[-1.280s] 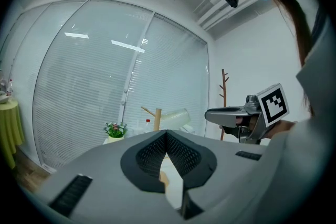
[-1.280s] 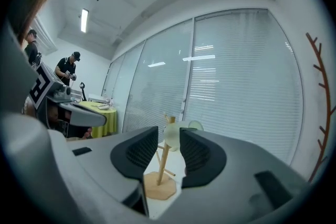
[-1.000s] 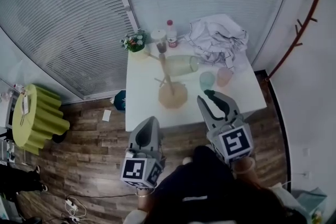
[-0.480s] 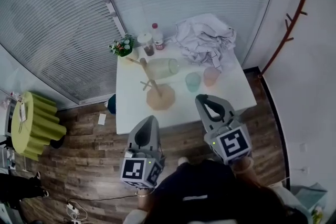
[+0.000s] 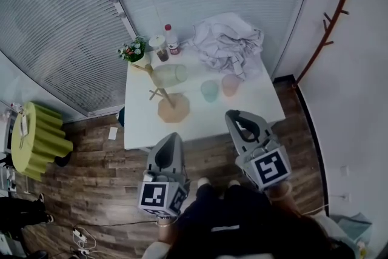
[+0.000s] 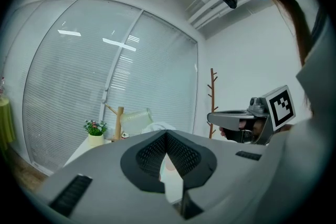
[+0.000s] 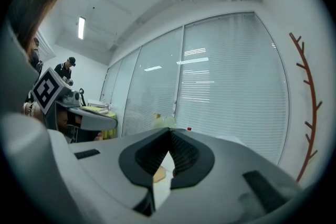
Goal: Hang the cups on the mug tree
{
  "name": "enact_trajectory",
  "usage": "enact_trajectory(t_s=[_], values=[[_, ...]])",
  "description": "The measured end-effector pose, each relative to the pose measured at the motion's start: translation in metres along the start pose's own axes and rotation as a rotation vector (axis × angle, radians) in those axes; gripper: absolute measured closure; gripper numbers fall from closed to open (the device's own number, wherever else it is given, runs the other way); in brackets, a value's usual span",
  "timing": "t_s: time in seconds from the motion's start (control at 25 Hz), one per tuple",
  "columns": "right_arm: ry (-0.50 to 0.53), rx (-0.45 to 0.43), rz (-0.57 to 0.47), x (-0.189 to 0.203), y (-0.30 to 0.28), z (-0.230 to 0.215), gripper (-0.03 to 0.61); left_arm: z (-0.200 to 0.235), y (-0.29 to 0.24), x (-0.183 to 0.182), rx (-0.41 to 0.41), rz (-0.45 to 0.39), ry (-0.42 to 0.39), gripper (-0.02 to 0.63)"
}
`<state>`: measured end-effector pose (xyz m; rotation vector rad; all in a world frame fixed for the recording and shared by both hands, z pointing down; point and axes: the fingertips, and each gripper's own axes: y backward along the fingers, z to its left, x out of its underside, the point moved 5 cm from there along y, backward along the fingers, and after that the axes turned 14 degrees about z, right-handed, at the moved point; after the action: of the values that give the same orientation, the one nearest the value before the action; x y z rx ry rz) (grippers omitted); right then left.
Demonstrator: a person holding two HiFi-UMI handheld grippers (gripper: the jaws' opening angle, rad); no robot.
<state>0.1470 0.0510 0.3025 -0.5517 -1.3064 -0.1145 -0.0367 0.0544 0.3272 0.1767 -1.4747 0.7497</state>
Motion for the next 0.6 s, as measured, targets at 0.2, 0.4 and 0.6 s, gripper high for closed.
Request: enact_trajectory(t_s=[0.2,0.4,0.6], values=[[0.008,-0.003,0.006,0.008,0.015,-0.010,0.581,-0.023,0.000,0.002,-0.017,0.006,0.002,0.614],[0.003,-0.037,-0.005,0.017,0.030,-0.020,0.581,-0.043,0.002,0.007,-0.058,-0.018,0.012,0.614],[0.007,-0.065,0.003,0.027,0.041,-0.028,0.581,-0.065,0.004,0.009,-0.093,-0.012,0.014,0.615]])
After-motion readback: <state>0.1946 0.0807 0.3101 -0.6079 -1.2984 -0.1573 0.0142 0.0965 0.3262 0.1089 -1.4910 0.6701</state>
